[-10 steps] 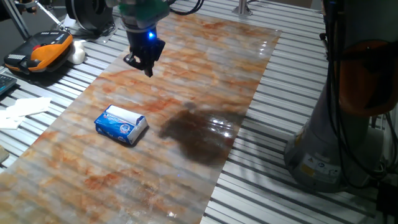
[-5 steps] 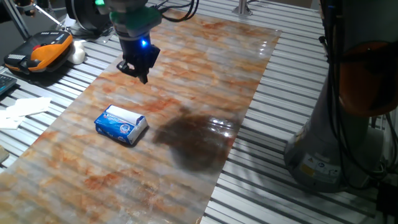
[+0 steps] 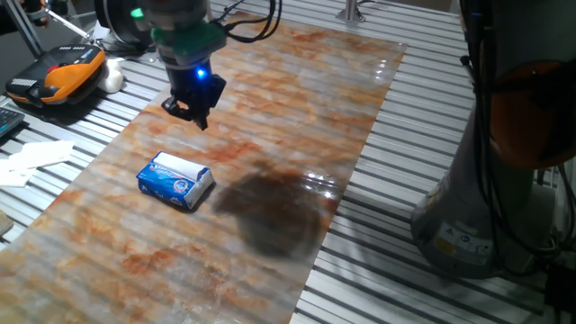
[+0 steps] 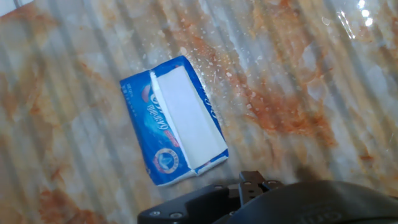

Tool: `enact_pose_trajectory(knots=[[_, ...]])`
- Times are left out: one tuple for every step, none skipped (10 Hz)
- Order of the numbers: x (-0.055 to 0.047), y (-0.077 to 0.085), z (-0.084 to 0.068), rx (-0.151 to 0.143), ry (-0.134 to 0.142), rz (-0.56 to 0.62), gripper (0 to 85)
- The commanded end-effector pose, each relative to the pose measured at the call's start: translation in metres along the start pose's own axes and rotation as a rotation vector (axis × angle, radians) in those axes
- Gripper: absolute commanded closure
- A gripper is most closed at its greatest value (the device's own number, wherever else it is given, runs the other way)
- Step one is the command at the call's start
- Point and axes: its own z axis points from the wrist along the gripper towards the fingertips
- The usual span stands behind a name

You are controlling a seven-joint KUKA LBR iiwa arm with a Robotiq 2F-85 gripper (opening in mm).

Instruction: Pull out a napkin

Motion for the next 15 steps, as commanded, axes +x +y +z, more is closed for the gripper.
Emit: enact_pose_trajectory(knots=[[0.0,0.002,0.001,0.0,0.001,0.001,85.0],[-0.001,0.002,0.004,0.002,0.001,0.001,85.0],[-0.003,0.003,0.008,0.003,-0.004,0.0,85.0],[-0.004,0.004,0.013,0.006,-0.01,-0.002,85.0],[-0.006,0.004,0.018,0.006,-0.014,-0.002,85.0],[-0.008,0.005,0.021,0.002,-0.015,-0.002,85.0],[-0.01,0.007,0.024,0.0,-0.016,0.001,85.0],[-0.012,0.007,0.027,0.0,-0.017,0.003,85.0],[-0.014,0.007,0.028,-0.001,-0.017,0.004,85.0],[-0.015,0.007,0.03,0.002,-0.018,0.003,85.0],[-0.015,0.008,0.033,0.002,-0.021,0.003,85.0],[-0.016,0.009,0.037,0.002,-0.025,0.003,85.0],[-0.016,0.01,0.042,0.002,-0.029,0.003,85.0],[-0.016,0.01,0.046,0.0,-0.032,0.003,85.0],[-0.016,0.01,0.049,-0.001,-0.031,0.0,85.0]])
